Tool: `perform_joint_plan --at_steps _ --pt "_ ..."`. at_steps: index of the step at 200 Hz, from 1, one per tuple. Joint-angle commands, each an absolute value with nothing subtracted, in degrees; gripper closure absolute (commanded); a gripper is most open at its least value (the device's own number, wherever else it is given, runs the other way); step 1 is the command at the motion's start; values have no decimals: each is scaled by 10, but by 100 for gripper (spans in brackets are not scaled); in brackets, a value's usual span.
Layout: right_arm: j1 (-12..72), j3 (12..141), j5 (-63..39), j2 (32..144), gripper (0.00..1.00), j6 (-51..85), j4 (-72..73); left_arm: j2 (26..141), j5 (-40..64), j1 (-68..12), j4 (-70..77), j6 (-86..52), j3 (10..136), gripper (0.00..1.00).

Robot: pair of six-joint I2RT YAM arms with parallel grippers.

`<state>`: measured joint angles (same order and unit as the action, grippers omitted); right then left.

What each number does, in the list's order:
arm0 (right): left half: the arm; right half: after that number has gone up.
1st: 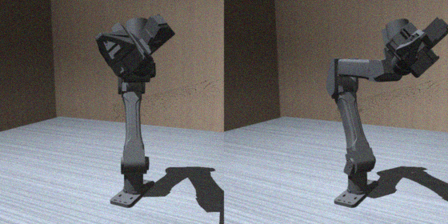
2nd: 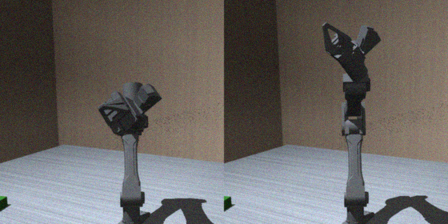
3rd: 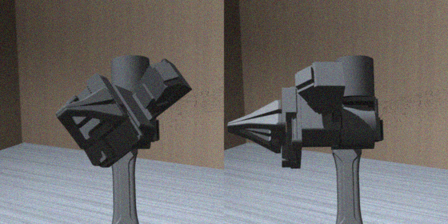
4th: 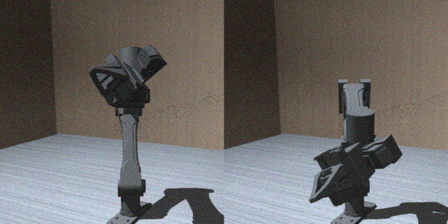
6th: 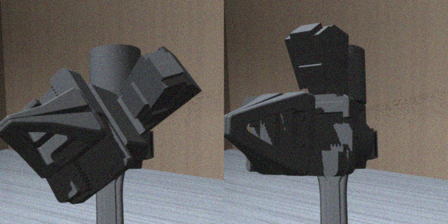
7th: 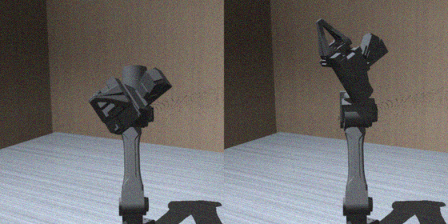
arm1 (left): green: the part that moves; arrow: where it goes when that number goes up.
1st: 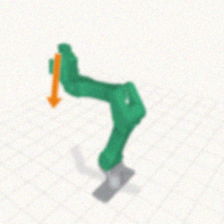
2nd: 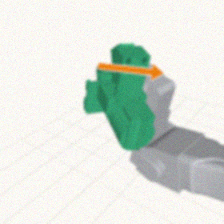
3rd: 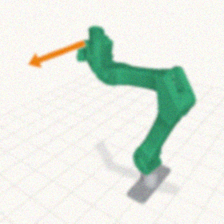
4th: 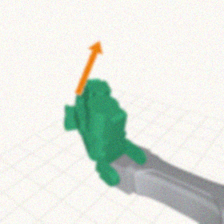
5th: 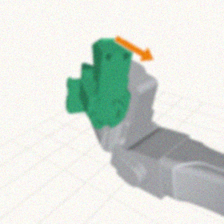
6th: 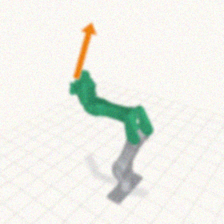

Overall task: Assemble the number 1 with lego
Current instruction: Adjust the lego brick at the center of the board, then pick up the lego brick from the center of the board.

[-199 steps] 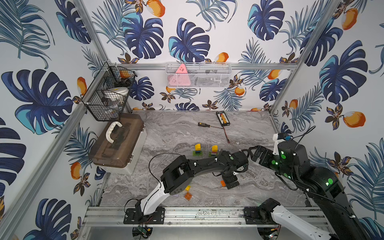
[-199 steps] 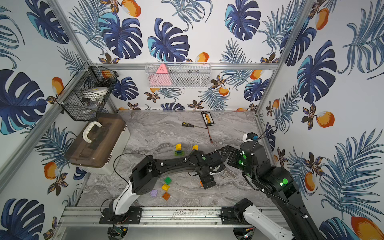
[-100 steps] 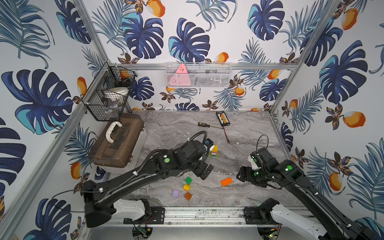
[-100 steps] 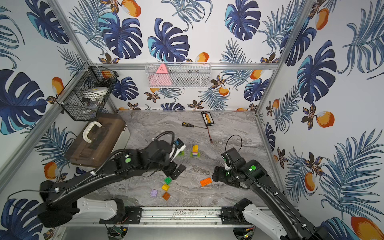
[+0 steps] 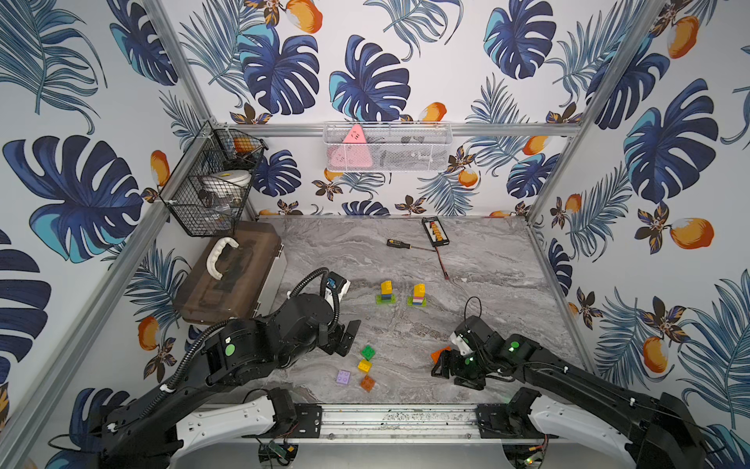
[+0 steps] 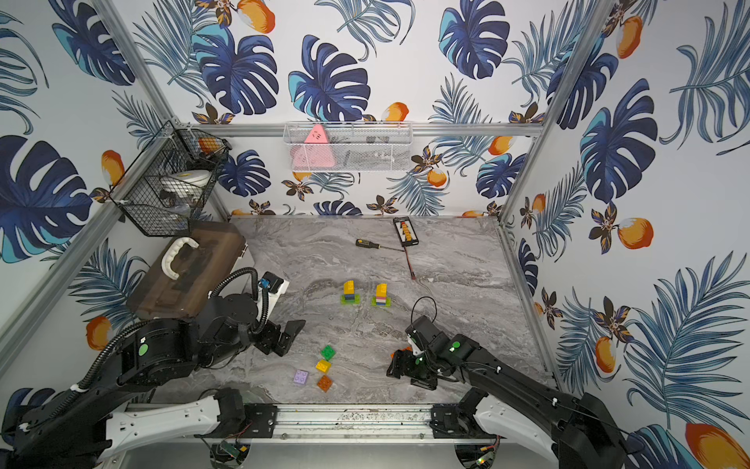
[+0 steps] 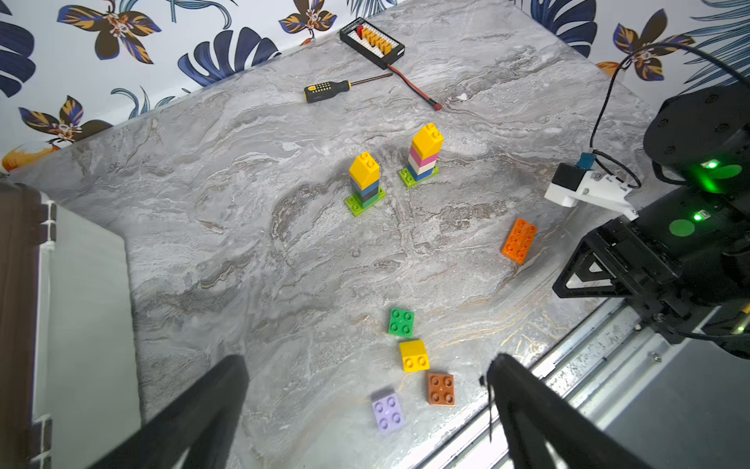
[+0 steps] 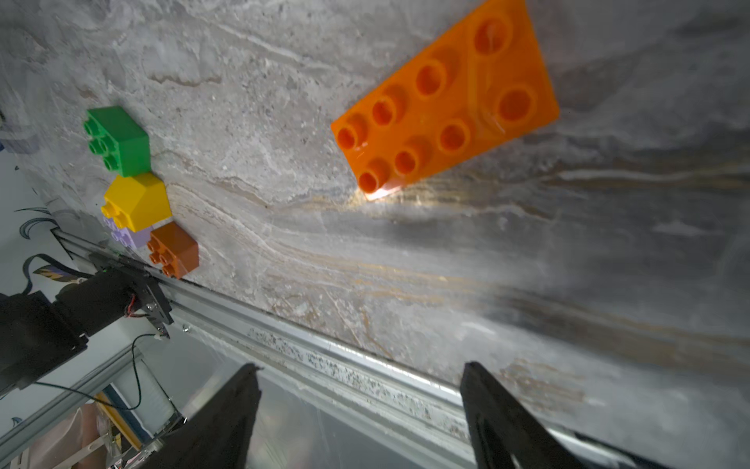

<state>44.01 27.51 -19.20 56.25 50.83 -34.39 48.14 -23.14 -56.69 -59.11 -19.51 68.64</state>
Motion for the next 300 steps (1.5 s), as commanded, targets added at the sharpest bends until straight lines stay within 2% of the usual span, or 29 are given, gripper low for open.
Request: perform_joint_plan --at_steps 1,66,109,127,154,187,240,257,300 --pt "443 267 -157 594 19 528 -236 465 -258 -566 -591 -195 663 1" --pt "443 351 -95 742 17 480 -230 413 -265 -566 -550 -194 602 1" --pt "443 372 -63 740 17 473 -257 419 -257 -565 -535 -187 588 1" --pt "446 385 -94 738 18 471 -262 415 -248 -565 -529 -186 584 1" --pt "505 443 -109 766 17 453 -282 408 -246 -565 -526 -187 581 1" --pt "587 591 -33 878 15 345 -387 390 -259 -565 -530 -194 580 1" --pt "616 733 -20 1022 25 242 -431 339 -288 -565 -534 -204 578 1" --pt "623 765 -27 1049 31 228 -432 328 -299 -565 -538 -208 579 1" --pt "652 825 -25 1108 37 214 -441 295 -330 -565 -542 -219 577 1"
